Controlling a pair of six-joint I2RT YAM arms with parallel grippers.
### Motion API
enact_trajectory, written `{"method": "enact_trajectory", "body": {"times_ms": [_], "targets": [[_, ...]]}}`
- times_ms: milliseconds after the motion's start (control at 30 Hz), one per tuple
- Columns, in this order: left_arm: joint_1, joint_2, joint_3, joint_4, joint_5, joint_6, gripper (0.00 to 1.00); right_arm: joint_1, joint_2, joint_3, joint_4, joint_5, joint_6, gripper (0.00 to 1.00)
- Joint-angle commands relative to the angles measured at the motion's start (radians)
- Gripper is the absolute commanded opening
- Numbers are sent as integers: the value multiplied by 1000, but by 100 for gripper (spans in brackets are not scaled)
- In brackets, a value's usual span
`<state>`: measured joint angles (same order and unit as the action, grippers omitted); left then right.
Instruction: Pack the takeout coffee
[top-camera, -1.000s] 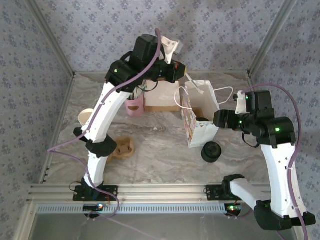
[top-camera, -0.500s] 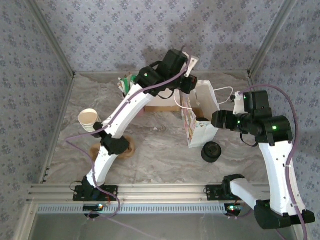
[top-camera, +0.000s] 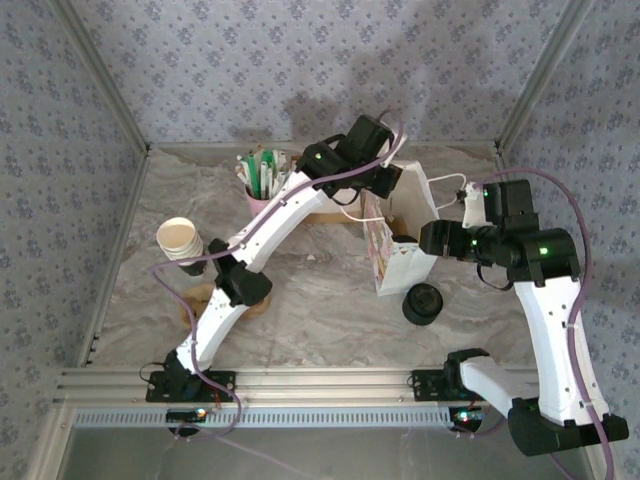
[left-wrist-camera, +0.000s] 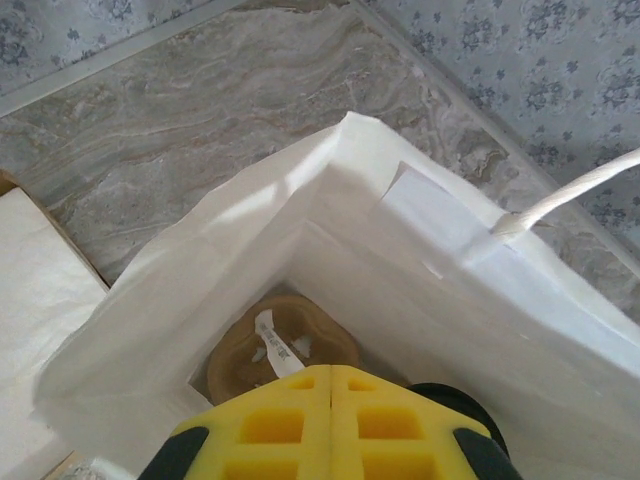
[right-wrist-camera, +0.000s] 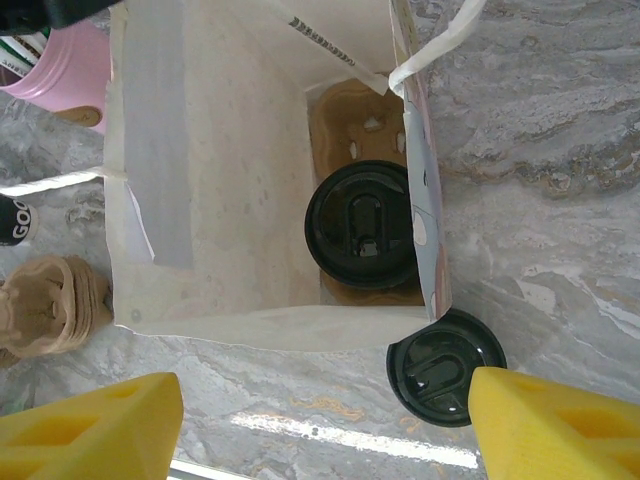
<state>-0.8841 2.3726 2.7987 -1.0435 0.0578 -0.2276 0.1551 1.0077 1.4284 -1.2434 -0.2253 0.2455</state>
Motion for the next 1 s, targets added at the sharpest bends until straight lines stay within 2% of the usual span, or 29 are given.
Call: {"method": "enact_trajectory", "body": {"times_ms": [0, 500, 600, 867, 967], "targets": [[-9, 26, 30, 25, -13, 18, 0, 3, 3, -9, 14, -17, -3, 78], [-12, 65, 30, 18, -26, 25, 2, 8, 16, -6, 15, -17, -3, 78], [-14, 53, 31, 17, -23, 21, 9, 9, 17, -4, 14, -17, -3, 78], [-17, 13, 33, 13, -4, 12, 44, 10, 6, -3, 9, -13, -2, 78], [-16, -3, 36, 8, 3, 8, 52, 11, 6, -2, 8, -13, 0, 78]]}}
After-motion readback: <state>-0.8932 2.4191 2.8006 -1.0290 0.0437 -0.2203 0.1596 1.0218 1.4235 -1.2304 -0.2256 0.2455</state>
